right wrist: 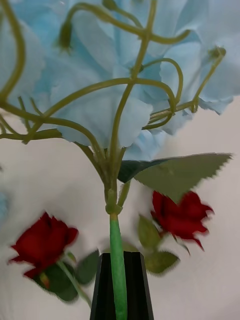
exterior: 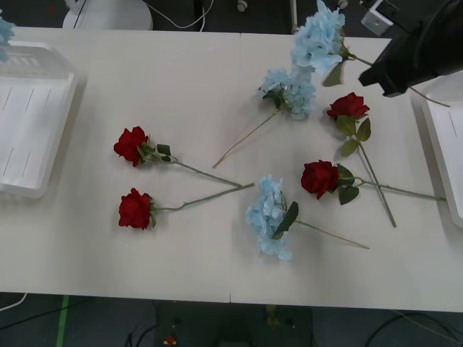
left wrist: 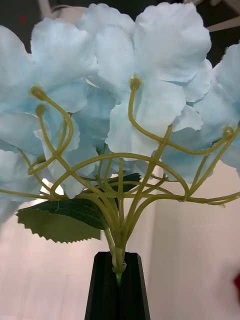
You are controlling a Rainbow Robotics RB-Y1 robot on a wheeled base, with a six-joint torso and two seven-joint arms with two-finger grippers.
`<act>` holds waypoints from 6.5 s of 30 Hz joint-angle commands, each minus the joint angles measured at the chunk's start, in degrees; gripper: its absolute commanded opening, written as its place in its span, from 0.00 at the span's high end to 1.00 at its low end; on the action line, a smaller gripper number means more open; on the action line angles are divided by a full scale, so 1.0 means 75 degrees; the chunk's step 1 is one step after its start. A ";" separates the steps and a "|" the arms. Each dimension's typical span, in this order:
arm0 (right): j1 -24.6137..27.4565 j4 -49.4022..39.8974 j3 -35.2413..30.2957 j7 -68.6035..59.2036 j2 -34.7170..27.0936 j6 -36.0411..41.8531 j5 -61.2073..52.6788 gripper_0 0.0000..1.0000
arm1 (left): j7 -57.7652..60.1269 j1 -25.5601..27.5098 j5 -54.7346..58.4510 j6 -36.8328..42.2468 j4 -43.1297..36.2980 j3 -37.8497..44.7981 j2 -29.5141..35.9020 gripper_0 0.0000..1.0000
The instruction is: Put the red flowers into the right box and the blue flowers into the left box
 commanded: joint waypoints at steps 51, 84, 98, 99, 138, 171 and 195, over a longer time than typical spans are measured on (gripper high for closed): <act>0.0312 -0.0488 0.2418 0.0266 0.5587 -0.5807 -0.2200 1.00 | -0.7361 0.4779 1.0461 -0.0509 -0.1279 -0.0659 -0.0410 0.00; 0.0418 -0.0394 0.2570 0.0266 0.5481 -0.5526 -0.2844 1.00 | -0.7361 0.4263 1.1528 -0.4377 -0.3974 -0.3952 -0.3292 0.17; 0.0500 -0.0406 0.2570 0.0278 0.5470 -0.5526 -0.2844 1.00 | -0.7361 0.4134 1.1305 -0.4681 -0.3974 -0.4198 -0.3421 1.00; 0.0500 -0.0394 0.2570 0.0278 0.5470 -0.5526 -0.2844 1.00 | -0.7361 0.4134 1.1305 -0.4681 -0.3962 -0.4198 -0.3433 1.00; 0.0500 -0.0406 0.2148 -0.0636 0.4169 -0.5514 -0.2106 0.00 | -0.7361 0.3841 0.9008 -0.3392 -0.1619 -0.0354 -0.2074 1.00; 0.0324 0.1797 0.0390 -0.4550 0.2282 -0.1225 0.5816 0.00 | -0.3381 0.0232 -0.0589 -0.3299 0.4124 0.0830 0.0001 1.00; 0.0090 0.3613 0.0390 -0.4620 0.2423 -0.1459 0.6624 0.00 | -0.1436 -0.0284 0.0875 -0.0041 0.1944 0.0759 -0.0035 0.02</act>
